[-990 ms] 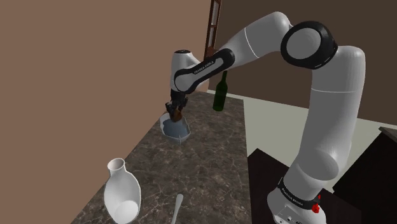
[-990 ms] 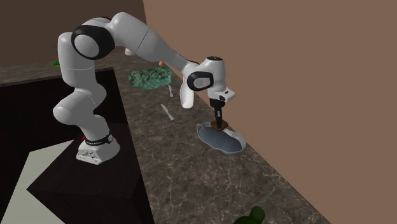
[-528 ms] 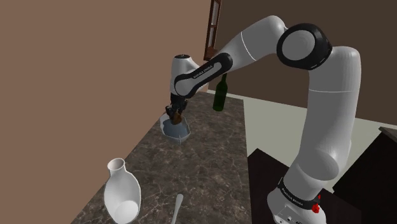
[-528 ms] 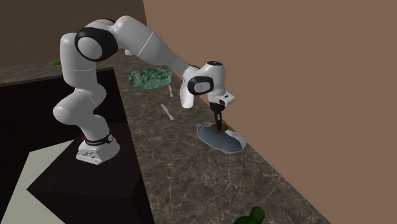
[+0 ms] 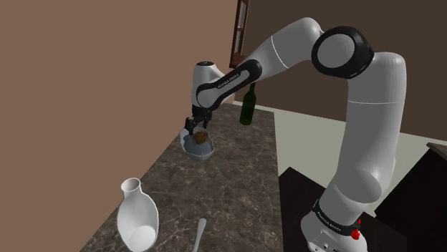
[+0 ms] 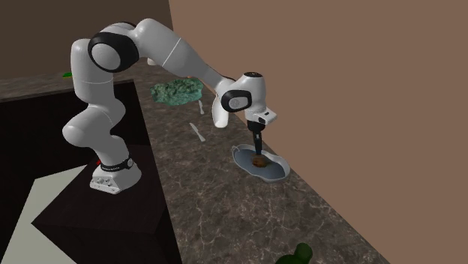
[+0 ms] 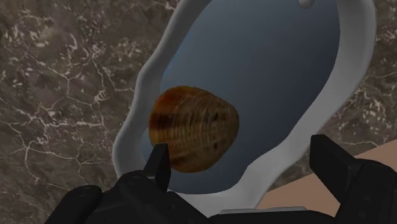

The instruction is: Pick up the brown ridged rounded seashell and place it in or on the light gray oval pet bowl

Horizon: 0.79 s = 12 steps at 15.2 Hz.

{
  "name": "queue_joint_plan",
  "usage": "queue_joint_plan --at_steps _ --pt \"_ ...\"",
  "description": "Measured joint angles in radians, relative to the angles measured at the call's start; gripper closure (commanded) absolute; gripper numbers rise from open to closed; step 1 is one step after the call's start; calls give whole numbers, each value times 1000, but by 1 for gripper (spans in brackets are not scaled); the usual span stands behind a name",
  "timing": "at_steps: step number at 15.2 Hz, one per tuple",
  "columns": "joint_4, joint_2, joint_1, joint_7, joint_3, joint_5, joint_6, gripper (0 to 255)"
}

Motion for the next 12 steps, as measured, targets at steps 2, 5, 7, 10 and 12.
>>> queue_joint_plan --at_steps 2,5,7,10,12 --pt "0 -11 -3 -5 2 5 -11 0" --pt "5 -72 -7 -18 13 28 -74 0" --pt "13 -82 -7 -22 15 33 -91 0" --pt "15 -85 -7 -22 15 34 -97 0" --pt "16 -85 -7 -22 16 34 -98 0"
